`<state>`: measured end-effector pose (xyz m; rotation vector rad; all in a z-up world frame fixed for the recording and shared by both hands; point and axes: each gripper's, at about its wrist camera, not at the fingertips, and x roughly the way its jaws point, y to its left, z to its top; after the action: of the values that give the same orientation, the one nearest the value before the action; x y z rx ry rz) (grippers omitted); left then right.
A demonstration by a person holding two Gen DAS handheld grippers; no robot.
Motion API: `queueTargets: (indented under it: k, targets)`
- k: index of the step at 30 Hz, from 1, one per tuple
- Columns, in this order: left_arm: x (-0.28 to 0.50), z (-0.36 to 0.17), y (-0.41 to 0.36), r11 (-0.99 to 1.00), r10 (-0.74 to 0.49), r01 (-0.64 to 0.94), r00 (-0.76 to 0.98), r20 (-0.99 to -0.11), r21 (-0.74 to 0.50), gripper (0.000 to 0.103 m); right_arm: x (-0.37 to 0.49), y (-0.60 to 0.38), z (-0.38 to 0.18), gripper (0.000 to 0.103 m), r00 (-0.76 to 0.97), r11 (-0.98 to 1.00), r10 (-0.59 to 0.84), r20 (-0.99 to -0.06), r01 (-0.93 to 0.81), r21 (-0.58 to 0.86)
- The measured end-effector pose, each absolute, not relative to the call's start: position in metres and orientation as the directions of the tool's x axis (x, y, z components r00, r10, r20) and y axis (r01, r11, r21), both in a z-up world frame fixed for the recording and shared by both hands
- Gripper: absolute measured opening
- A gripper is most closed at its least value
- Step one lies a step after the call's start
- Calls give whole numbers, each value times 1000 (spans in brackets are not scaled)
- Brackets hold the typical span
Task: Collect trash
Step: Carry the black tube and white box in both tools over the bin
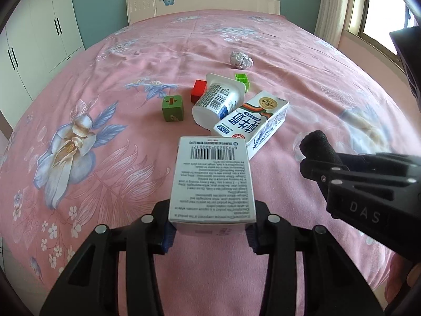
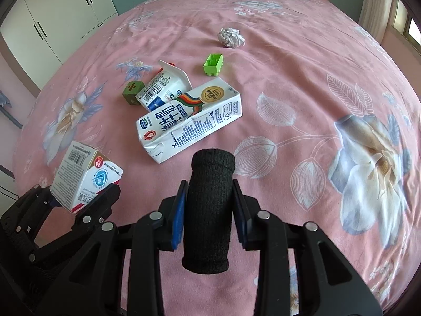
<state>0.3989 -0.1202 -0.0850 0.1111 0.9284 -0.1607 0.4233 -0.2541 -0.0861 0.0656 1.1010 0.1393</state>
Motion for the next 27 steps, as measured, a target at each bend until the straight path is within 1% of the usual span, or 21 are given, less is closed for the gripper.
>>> queueTargets:
  k: [9,17,22,27]
  targets:
    - [337,-7,-95,972,-91,221,676,-732,83,45,352,-248,-7,34,539,992,109,-835,-113,57]
    - [271,52,-74,956,-112,266,721,-684,124,45,274,-233,50,34,607,988,91,-789,-153,-4]
    - [234,78,-67,946,-130,293,735,-665,138,45,227,-225,77,34,643,983,81,-761,-178,-46]
    - [204,88,-65,935,-138,316,741,-657,159,45,185,-217,92,34,662,976,81,-745,-206,-76]
